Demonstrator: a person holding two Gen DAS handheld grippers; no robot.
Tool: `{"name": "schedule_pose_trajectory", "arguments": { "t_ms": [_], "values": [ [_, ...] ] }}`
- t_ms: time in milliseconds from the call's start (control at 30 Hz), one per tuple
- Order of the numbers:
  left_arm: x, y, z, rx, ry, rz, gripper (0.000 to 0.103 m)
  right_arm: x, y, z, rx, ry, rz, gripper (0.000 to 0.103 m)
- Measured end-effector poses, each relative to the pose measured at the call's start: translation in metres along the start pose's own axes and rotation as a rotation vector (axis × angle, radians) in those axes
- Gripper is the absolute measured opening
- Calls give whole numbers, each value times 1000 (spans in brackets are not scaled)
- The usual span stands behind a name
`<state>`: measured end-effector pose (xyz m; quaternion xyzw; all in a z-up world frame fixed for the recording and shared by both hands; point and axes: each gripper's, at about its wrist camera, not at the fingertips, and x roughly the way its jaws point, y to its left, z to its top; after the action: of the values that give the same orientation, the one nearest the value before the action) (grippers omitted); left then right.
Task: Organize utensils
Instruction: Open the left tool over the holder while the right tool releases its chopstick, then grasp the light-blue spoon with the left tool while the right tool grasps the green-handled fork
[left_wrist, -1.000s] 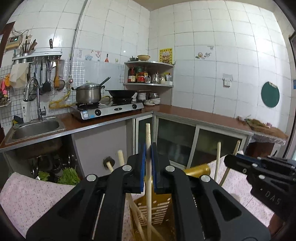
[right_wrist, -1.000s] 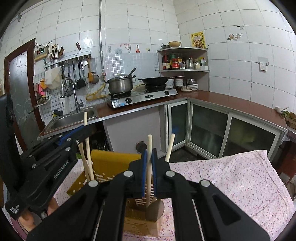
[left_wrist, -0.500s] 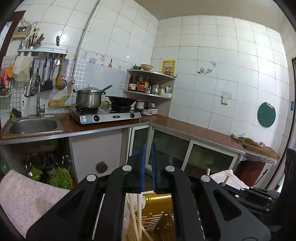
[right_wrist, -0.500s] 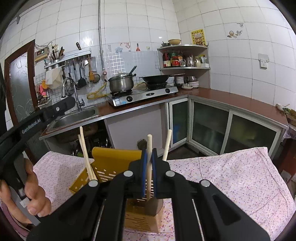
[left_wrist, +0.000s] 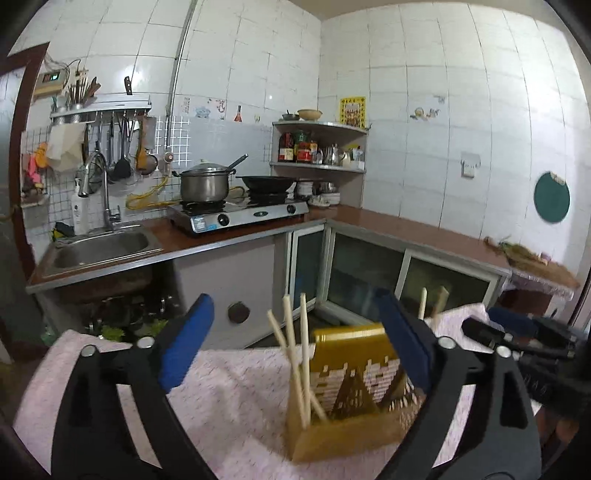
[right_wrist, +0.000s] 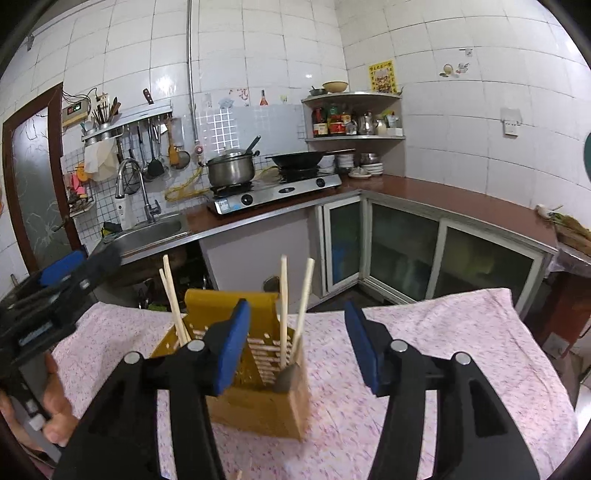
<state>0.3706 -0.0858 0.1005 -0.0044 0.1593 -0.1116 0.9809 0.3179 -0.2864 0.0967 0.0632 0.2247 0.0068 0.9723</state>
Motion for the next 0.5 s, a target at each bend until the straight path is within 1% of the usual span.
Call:
{"name": "schedule_pose_trajectory", "arguments": {
  "t_ms": [67, 100, 233, 267, 300, 333, 400, 467, 500],
  "values": [
    [-14, 1, -5, 7, 33, 15, 97, -12, -6, -10, 19, 17, -11, 56],
    [-22, 3, -9, 7, 63, 12, 98, -16, -9, -14, 23, 26, -15, 59],
    [-42, 11, -35, 21, 173, 20, 98, -28, -18, -43, 20, 80, -46, 65],
    [-46, 13, -43, 27, 193, 31, 98, -29, -19, -53, 16, 108, -57, 67],
    [-50, 15, -54, 31, 226, 49, 98, -29, -20, -61, 13, 129, -63, 68],
    [-51, 18, -63, 29, 253, 50, 98, -28, -20, -70, 10, 154, -68, 68],
    [-50, 24, -80, 17, 312, 50, 98, -22, -21, -88, 5, 217, -87, 68],
    [-45, 31, -100, 3, 369, 74, 98, -17, -22, -103, 6, 272, -94, 67],
    [-43, 33, -108, -6, 388, 73, 98, -12, -21, -110, 14, 308, -96, 67]
  ]
}}
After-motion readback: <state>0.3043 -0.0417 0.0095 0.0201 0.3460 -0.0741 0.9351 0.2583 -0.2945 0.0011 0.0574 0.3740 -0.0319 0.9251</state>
